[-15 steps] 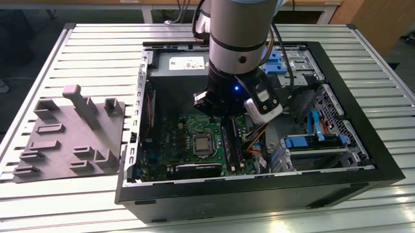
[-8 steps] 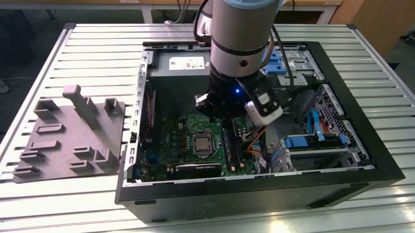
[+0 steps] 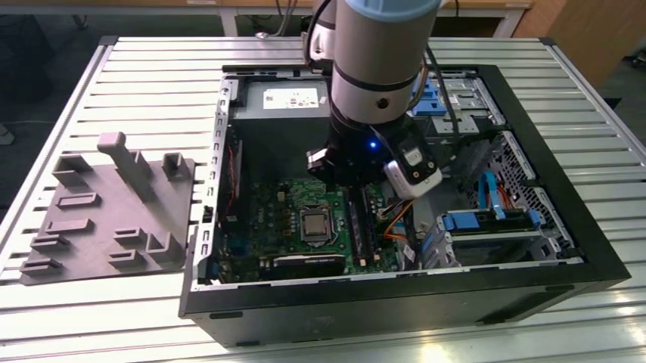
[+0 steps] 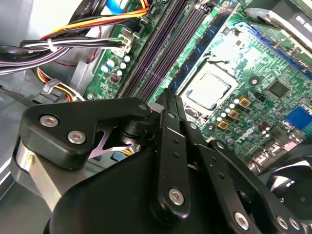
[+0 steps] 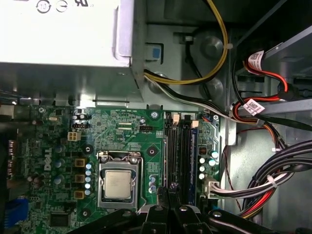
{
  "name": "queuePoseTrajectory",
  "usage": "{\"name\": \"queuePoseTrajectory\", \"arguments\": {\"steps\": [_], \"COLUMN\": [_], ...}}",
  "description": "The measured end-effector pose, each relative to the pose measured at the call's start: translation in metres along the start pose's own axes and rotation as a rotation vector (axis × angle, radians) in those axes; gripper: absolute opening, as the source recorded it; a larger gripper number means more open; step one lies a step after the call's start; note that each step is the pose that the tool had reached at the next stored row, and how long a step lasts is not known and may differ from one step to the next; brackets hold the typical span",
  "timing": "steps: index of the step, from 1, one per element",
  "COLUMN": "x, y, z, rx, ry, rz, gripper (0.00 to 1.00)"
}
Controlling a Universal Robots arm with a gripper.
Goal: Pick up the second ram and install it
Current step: 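Insert the second ram into the second slot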
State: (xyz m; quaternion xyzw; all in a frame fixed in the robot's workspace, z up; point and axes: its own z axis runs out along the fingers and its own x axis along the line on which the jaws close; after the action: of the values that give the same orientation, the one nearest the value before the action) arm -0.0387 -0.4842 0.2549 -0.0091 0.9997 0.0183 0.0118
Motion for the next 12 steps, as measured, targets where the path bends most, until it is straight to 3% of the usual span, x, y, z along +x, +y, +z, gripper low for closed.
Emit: {"name": "queuePoseTrajectory", "arguments": {"steps": [12], "x": [-0.006], "y": [0.0002], "z": [0.0059], "rx": [0.0002], "ry": [0.0], "rz": [0.0], "gripper": [0.12]}}
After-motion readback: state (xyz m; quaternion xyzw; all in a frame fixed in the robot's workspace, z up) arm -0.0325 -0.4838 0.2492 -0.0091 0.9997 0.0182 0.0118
